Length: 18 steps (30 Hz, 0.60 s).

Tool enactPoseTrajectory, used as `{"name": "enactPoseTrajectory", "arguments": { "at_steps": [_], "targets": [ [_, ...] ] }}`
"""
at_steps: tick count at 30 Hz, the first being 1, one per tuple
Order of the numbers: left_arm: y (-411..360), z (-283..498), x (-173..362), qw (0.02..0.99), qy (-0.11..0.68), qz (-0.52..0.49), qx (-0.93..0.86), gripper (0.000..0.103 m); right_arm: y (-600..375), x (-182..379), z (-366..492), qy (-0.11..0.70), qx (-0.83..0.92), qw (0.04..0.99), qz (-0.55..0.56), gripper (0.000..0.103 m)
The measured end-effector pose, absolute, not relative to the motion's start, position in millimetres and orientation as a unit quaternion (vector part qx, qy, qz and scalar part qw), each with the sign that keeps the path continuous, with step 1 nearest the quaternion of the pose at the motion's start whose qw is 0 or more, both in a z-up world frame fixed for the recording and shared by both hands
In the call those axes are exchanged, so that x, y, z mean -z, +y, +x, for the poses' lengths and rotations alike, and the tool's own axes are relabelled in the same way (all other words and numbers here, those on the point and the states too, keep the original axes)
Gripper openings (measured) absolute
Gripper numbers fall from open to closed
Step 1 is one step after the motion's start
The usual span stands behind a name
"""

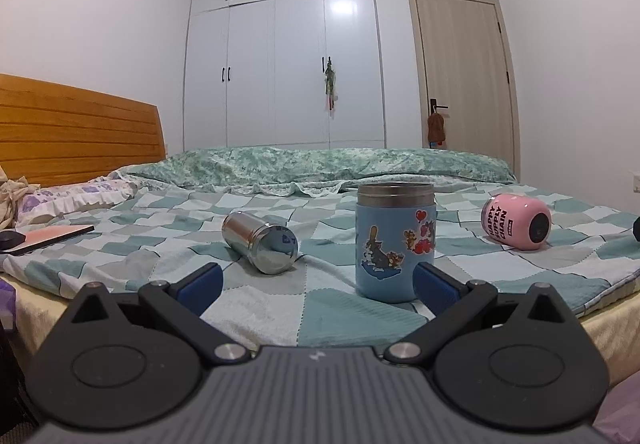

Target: Flip cup upright

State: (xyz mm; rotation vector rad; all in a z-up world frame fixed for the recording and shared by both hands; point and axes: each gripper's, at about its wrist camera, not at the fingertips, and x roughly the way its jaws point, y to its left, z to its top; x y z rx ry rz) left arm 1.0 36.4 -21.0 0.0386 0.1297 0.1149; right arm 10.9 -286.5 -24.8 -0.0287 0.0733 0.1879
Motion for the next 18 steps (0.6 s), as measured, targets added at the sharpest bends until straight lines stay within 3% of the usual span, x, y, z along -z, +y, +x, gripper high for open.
{"name": "enactPoseTrajectory", "arguments": {
  "at_steps": [18],
  "targets": [
    [33.7, 2.2, 22.1, 0.996, 0.061, 0.022, -0.056, 0.103, -287.6, 25.4, 10.3, 0.035, -0.092, 0.995, -0.014, 0.103]
  ]
}}
